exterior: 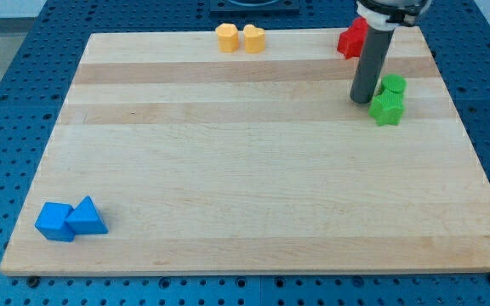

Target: Point your arm diagonally to the bottom left of the green blocks

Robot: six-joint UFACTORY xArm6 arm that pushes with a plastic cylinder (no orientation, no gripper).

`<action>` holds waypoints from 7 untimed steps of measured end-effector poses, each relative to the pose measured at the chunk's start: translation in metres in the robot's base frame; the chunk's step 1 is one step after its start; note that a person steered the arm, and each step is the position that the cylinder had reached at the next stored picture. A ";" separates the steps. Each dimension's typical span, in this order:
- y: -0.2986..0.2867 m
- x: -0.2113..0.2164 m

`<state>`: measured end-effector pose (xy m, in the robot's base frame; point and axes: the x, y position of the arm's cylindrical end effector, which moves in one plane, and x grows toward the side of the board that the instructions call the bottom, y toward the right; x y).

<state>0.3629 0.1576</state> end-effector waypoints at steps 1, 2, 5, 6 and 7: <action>-0.007 0.000; -0.036 0.024; -0.053 0.038; -0.046 0.057; -0.096 0.110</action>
